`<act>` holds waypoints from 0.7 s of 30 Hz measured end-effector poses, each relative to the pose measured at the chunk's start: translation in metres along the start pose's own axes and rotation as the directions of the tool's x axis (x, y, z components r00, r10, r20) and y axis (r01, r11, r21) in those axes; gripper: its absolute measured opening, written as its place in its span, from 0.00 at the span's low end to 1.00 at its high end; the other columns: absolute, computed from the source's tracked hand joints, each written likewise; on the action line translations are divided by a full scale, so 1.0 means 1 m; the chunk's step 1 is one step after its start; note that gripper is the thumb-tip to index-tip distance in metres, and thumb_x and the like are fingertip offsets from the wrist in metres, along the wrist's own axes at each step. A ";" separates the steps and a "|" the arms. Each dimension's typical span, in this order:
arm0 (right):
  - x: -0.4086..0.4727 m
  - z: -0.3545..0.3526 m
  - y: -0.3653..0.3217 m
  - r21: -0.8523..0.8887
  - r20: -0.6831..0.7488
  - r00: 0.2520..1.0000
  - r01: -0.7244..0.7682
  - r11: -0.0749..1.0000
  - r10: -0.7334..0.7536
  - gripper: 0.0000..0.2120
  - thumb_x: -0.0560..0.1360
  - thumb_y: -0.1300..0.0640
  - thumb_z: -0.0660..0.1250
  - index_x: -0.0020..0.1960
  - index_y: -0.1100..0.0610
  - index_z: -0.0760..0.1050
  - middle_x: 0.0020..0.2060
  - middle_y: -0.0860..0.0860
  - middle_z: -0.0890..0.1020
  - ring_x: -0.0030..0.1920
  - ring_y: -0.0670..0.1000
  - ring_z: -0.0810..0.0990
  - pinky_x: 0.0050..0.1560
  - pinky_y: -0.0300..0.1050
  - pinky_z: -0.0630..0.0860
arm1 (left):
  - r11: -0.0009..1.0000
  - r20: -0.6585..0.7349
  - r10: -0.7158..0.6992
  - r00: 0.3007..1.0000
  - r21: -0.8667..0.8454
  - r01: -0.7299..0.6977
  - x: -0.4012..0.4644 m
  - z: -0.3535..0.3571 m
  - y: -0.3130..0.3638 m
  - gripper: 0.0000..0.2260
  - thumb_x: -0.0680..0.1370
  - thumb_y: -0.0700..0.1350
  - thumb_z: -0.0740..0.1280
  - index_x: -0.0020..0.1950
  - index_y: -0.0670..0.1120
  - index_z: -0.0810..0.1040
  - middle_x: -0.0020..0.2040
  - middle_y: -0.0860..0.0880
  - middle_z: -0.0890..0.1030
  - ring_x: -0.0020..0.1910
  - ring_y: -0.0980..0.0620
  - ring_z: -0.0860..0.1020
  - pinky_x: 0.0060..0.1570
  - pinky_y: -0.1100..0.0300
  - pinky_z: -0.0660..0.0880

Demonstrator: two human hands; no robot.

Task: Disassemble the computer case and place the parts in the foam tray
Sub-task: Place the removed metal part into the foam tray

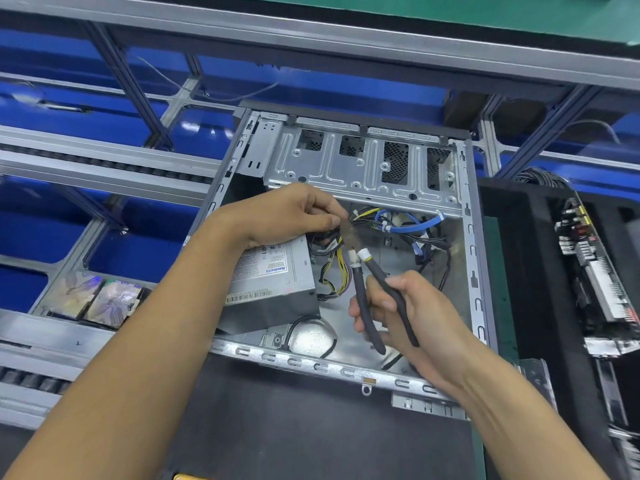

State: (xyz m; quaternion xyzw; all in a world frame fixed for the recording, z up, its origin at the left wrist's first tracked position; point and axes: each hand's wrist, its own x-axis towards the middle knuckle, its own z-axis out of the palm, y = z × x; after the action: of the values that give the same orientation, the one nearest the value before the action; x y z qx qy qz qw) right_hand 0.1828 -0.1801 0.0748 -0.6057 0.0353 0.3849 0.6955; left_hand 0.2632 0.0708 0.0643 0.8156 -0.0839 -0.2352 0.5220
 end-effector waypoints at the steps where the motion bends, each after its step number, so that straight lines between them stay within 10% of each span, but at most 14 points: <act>1: 0.000 0.001 0.001 0.021 -0.032 0.999 -0.001 1.000 0.001 0.17 0.79 0.55 0.54 0.32 0.55 0.66 0.41 0.58 0.79 0.38 0.53 0.76 0.47 0.52 0.76 | 1.000 -0.006 -0.002 1.000 0.006 0.002 0.000 0.000 0.000 0.07 0.83 0.46 0.68 0.58 0.54 0.85 0.50 0.39 0.85 0.45 0.55 0.82 0.53 0.62 0.77; 4: 0.001 0.001 0.001 -0.036 -0.092 0.993 0.069 0.997 -0.072 0.03 0.70 0.53 0.63 0.41 0.53 0.70 0.41 0.54 0.73 0.37 0.49 0.73 0.40 0.47 0.78 | 1.000 -0.010 -0.015 1.000 0.014 0.015 0.001 0.000 0.001 0.08 0.83 0.46 0.68 0.60 0.52 0.84 0.52 0.43 0.87 0.49 0.54 0.83 0.58 0.59 0.78; 10: 0.002 -0.005 -0.001 -0.090 -0.284 0.940 0.170 0.981 -0.189 0.24 0.60 0.57 0.73 0.51 0.50 0.66 0.24 0.49 0.68 0.22 0.48 0.62 0.25 0.39 0.57 | 1.000 -0.005 -0.015 1.000 0.006 0.016 -0.001 0.001 0.004 0.08 0.84 0.44 0.67 0.62 0.49 0.83 0.55 0.43 0.86 0.58 0.44 0.83 0.67 0.48 0.76; 15: -0.001 -0.003 -0.003 -0.077 -0.084 0.992 0.087 0.993 -0.094 0.07 0.60 0.56 0.72 0.31 0.50 0.74 0.26 0.51 0.69 0.23 0.48 0.67 0.22 0.35 0.59 | 1.000 -0.011 -0.010 1.000 -0.004 0.010 -0.002 0.001 0.005 0.09 0.84 0.43 0.67 0.62 0.48 0.83 0.55 0.44 0.87 0.60 0.43 0.82 0.66 0.53 0.77; 21: 0.007 0.000 0.007 -0.255 -0.071 0.996 0.039 0.966 -0.060 0.17 0.74 0.63 0.66 0.30 0.49 0.77 0.32 0.45 0.79 0.36 0.43 0.80 0.48 0.49 0.82 | 1.000 -0.020 -0.013 1.000 0.009 0.013 -0.002 0.001 0.004 0.08 0.83 0.45 0.68 0.61 0.50 0.83 0.54 0.46 0.87 0.53 0.54 0.83 0.58 0.64 0.77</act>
State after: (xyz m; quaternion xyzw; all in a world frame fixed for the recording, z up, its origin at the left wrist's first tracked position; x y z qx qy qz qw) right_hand 0.1837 -0.1765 0.0656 -0.7050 -0.0021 0.3447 0.6197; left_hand 0.2618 0.0689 0.0679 0.8208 -0.0745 -0.2299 0.5176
